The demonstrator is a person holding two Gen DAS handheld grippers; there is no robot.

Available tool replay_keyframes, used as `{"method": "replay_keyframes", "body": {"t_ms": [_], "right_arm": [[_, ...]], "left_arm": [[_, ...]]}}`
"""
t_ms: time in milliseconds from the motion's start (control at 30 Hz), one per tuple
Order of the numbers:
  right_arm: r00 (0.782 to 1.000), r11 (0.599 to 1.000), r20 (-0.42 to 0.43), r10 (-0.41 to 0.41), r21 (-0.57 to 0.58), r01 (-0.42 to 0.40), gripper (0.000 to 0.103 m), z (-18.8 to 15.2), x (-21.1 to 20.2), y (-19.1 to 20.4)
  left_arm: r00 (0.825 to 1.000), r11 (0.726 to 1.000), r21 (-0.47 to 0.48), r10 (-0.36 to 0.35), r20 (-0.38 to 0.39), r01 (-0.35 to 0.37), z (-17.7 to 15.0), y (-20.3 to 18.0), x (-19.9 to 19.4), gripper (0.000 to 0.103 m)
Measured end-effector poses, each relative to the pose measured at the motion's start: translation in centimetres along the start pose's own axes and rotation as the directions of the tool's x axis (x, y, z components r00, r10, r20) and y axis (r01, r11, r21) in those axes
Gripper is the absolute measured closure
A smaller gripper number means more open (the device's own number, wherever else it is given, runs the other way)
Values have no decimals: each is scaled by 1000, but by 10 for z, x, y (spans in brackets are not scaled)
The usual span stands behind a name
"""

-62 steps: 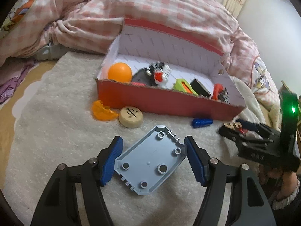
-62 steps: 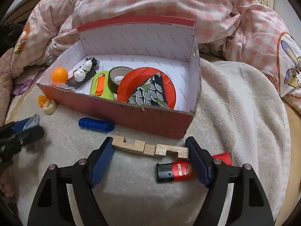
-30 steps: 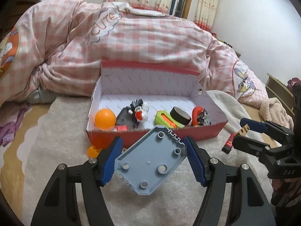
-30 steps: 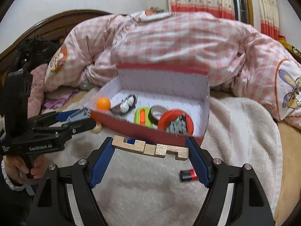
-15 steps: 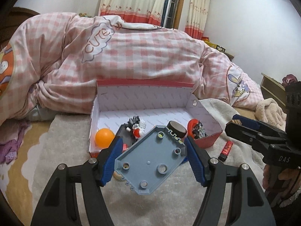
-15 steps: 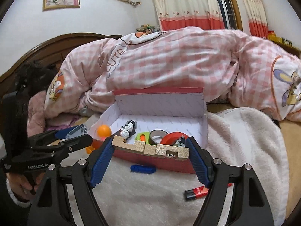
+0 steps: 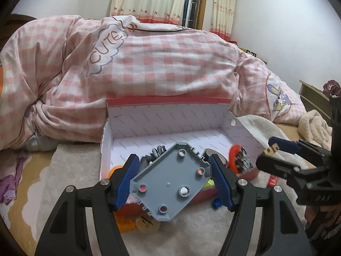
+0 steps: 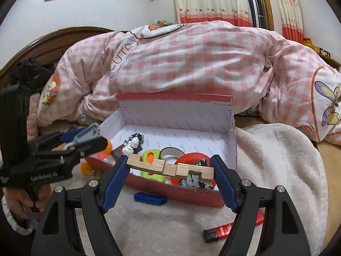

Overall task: Organize objects
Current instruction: 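Lower the plate into the box with the left tool while the right tool lowers the wood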

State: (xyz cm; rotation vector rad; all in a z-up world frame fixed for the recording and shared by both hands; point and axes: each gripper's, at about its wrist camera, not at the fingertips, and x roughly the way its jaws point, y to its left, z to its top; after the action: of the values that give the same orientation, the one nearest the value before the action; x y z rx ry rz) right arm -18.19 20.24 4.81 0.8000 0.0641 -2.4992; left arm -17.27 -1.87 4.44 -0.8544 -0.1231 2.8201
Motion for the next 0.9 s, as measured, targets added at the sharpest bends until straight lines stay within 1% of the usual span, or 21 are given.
{"method": "replay_keyframes", "body": {"t_ms": [167, 267, 433, 533, 800, 900], "right_arm": [[998, 999, -37, -43, -30, 42, 24, -2, 20, 0], [996, 998, -71, -57, -22, 55, 24, -4, 32, -5], [992, 998, -109, -70, -12, 69, 24, -5, 42, -12], [987, 997, -143, -77, -18, 75, 24, -7, 49, -13], [986, 997, -151, -71, -20, 69, 24, -7, 51, -13], [986, 998, -151, -70, -18, 68, 24, -8, 51, -12]], "left_arm": [[1000, 1000, -8, 3, -17, -3, 6, 6, 16, 35], [999, 1000, -18, -16, -39, 15, 9, 6, 28, 35], [997, 999, 45, 12, -75, -9, 1, -4, 40, 35], [995, 999, 46, 23, -95, -19, -1, -5, 45, 35], [994, 998, 44, 42, -105, -38, -5, -3, 49, 35], [993, 998, 43, 39, -111, -35, -7, -3, 50, 35]]}}
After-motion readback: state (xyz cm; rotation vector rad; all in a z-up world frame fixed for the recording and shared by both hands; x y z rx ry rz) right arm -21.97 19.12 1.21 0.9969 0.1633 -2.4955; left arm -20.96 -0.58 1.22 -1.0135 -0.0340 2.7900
